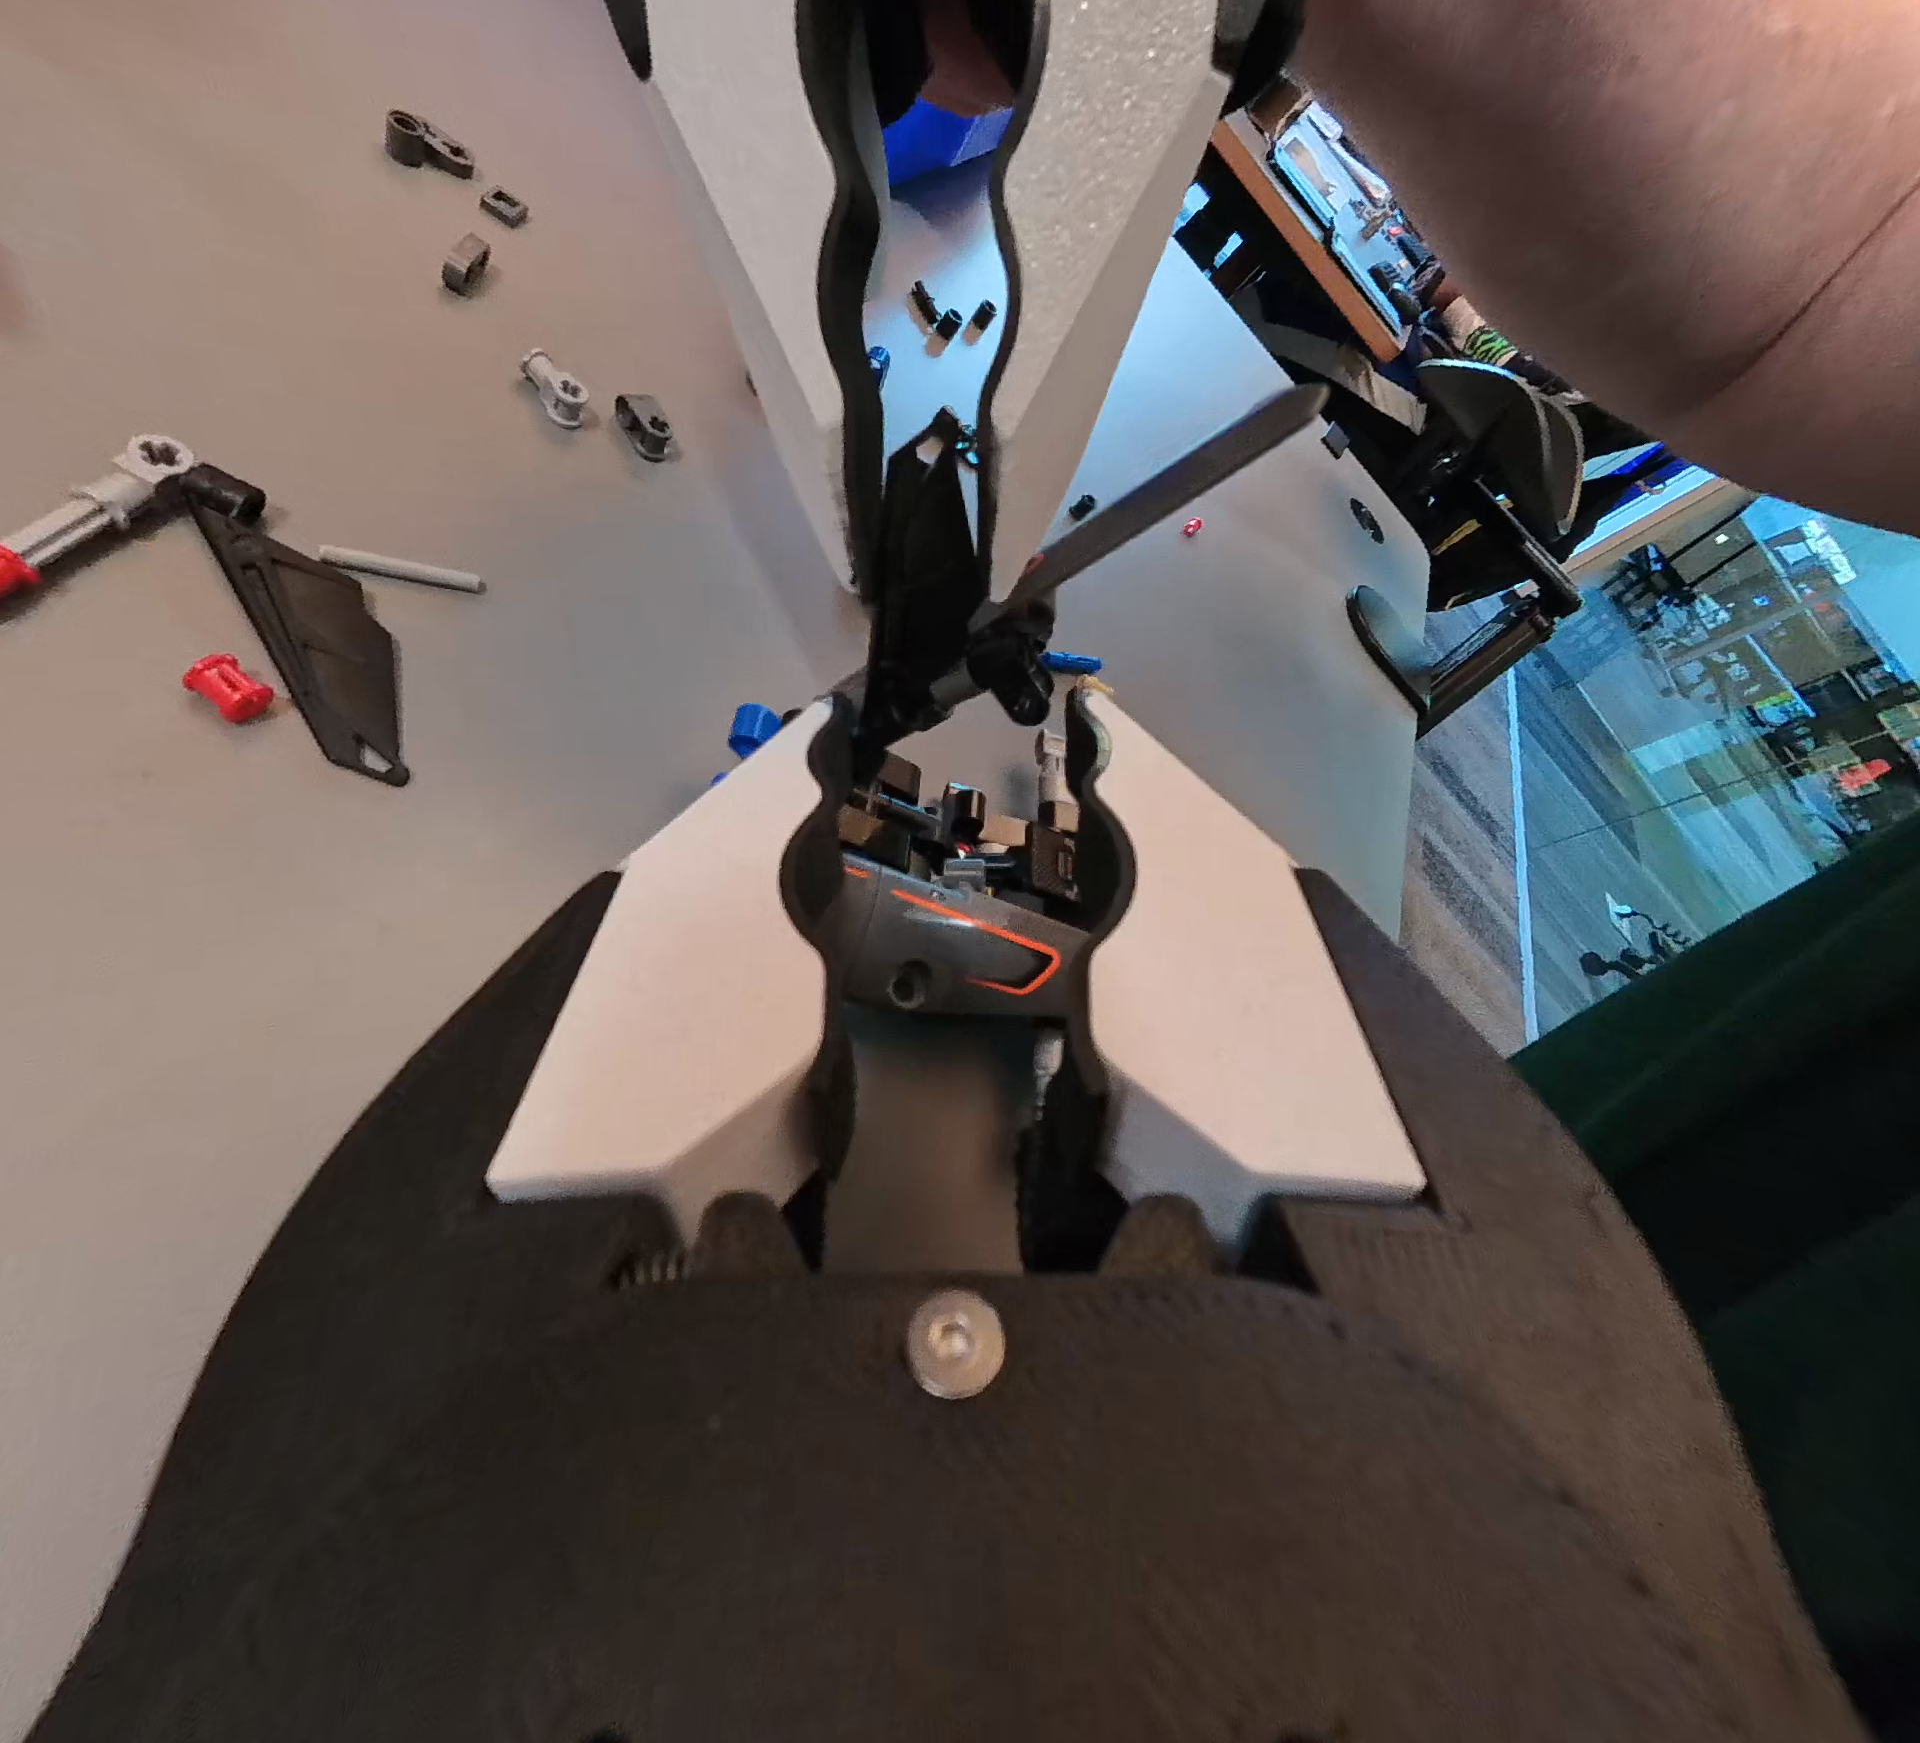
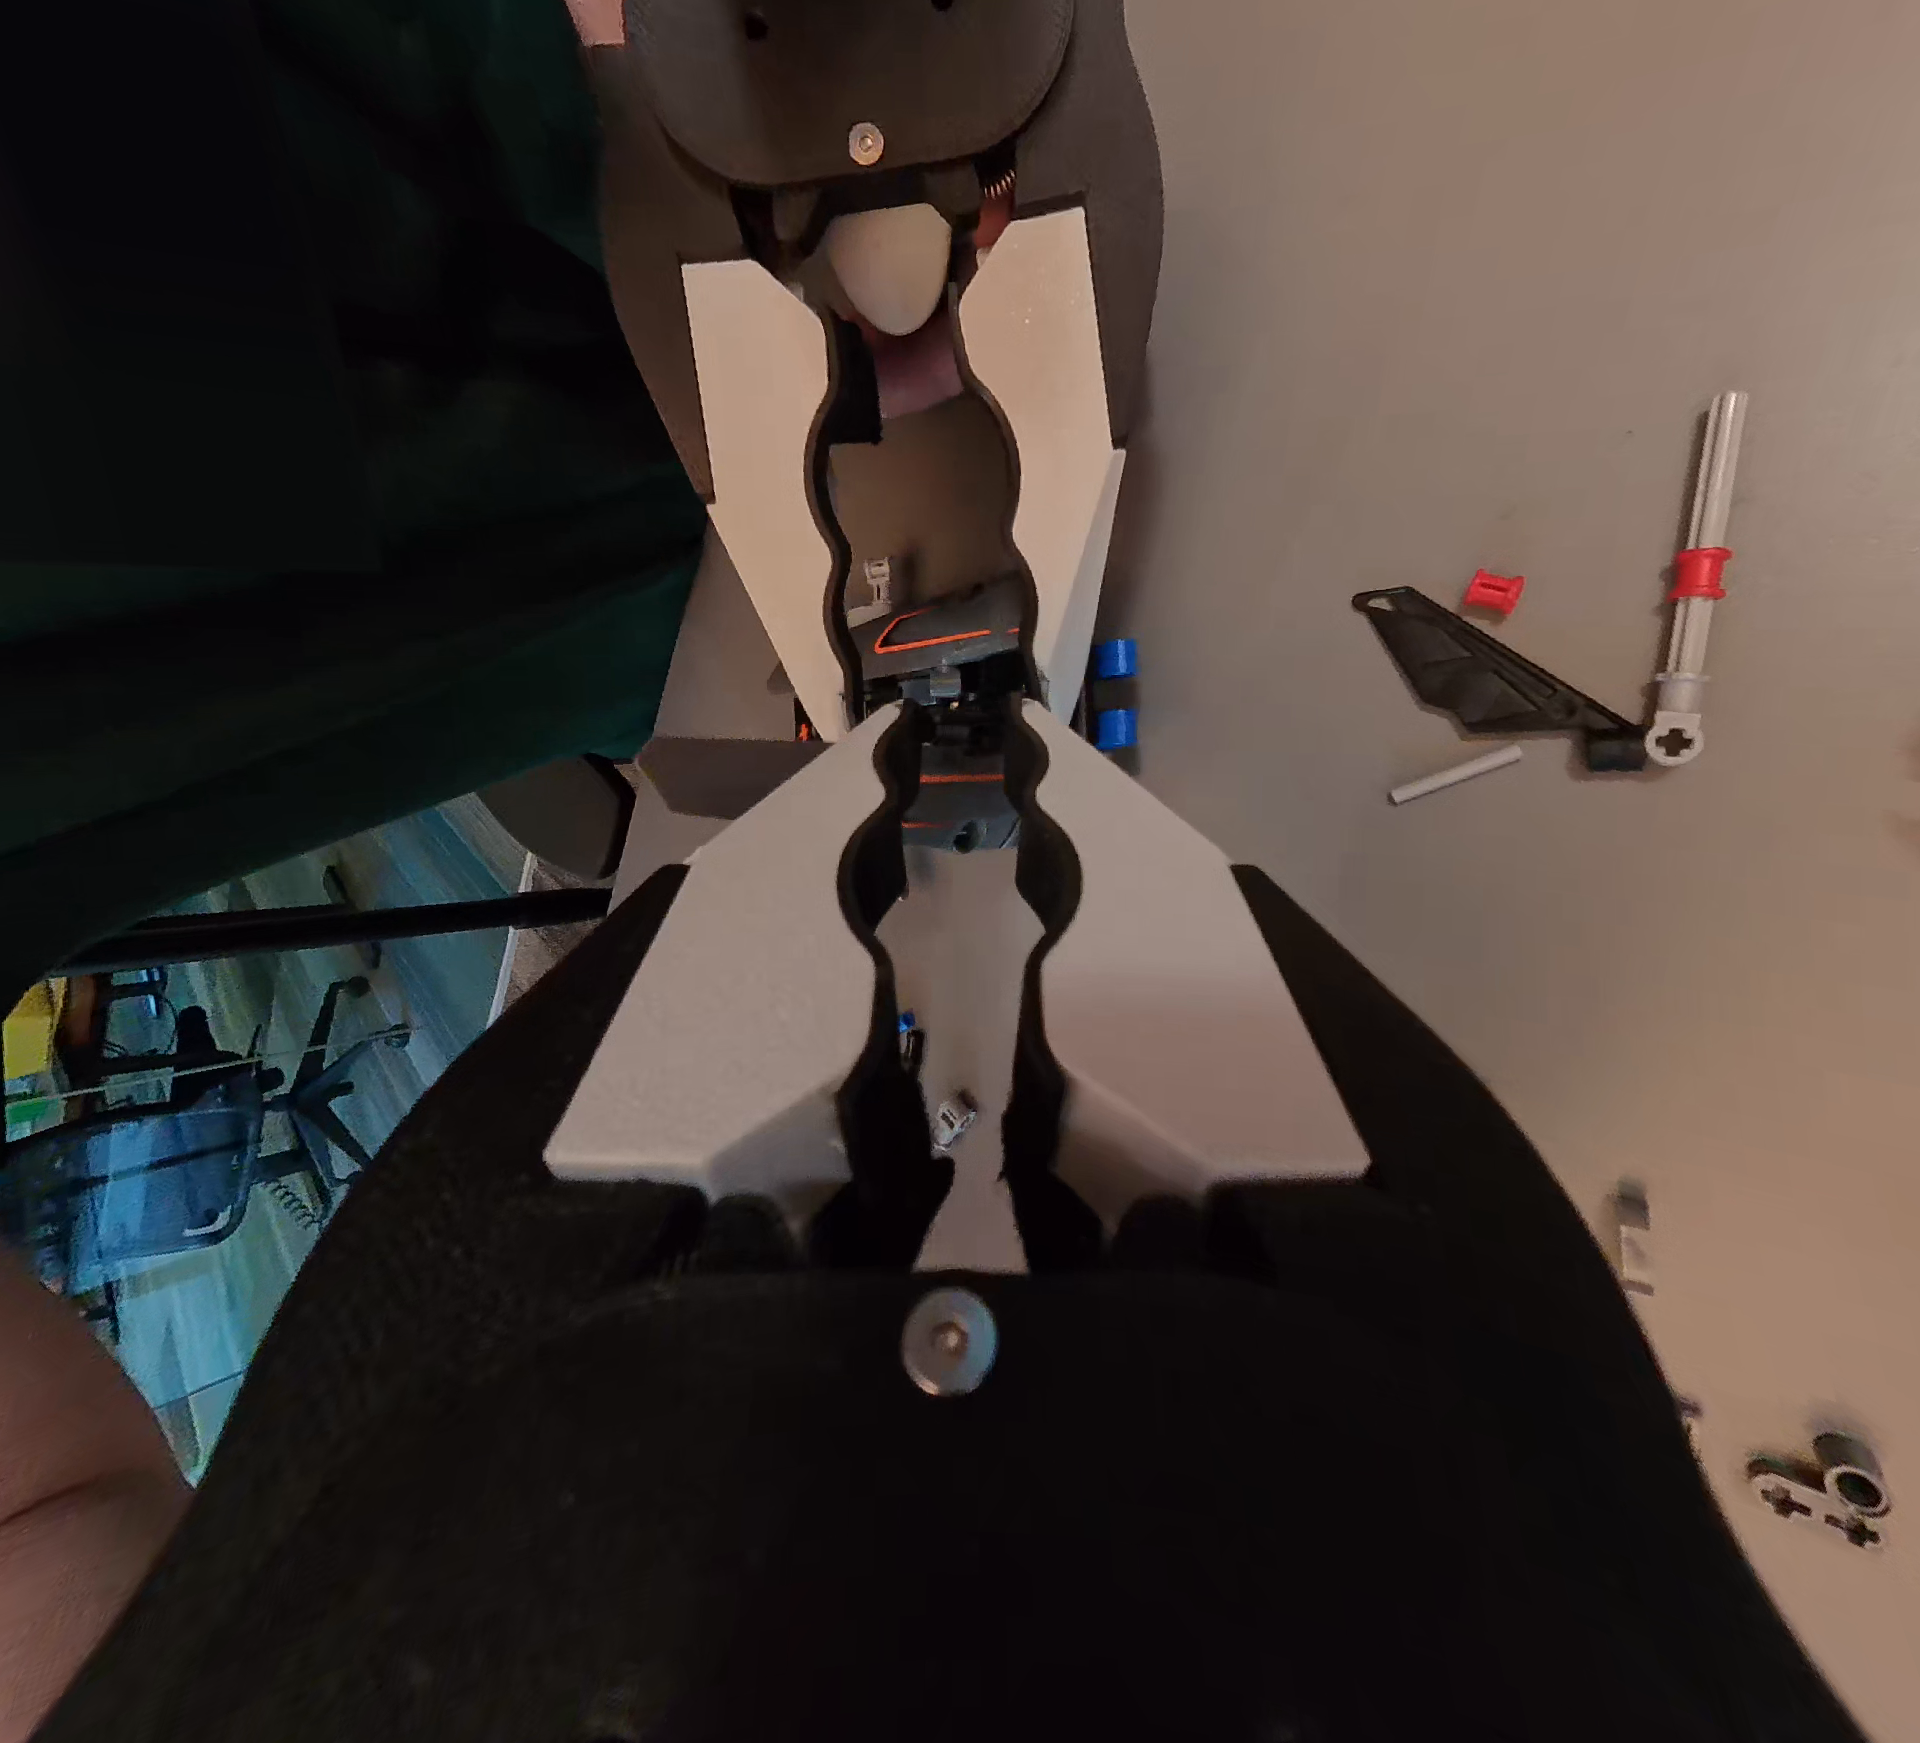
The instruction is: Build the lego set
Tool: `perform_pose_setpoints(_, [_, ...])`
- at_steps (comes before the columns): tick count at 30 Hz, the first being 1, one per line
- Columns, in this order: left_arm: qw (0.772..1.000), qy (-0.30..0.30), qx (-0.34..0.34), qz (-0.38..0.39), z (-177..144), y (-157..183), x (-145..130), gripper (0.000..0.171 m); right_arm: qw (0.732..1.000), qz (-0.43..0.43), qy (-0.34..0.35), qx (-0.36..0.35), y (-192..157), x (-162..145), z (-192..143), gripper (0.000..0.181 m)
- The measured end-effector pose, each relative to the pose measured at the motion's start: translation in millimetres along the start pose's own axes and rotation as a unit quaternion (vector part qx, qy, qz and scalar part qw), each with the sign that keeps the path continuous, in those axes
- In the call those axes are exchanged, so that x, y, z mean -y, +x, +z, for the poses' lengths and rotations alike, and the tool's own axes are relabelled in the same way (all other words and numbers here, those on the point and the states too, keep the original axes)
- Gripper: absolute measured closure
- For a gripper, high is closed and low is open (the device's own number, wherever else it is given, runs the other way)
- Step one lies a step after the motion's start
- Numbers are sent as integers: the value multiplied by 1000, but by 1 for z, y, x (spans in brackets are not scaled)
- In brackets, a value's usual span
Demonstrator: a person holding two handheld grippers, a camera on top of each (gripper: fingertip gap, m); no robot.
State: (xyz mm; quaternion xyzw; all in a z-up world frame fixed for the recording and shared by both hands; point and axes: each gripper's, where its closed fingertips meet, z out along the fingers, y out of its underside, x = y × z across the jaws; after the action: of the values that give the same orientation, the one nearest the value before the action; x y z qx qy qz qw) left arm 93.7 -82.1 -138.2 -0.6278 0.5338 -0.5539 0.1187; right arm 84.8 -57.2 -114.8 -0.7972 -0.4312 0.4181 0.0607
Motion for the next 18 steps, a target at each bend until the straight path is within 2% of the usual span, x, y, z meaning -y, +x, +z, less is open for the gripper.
perform_pose_setpoints(18, [1000,8,7,-10,0,-3,2,140,1000,-10,-5,-7,0,3,-3,168])
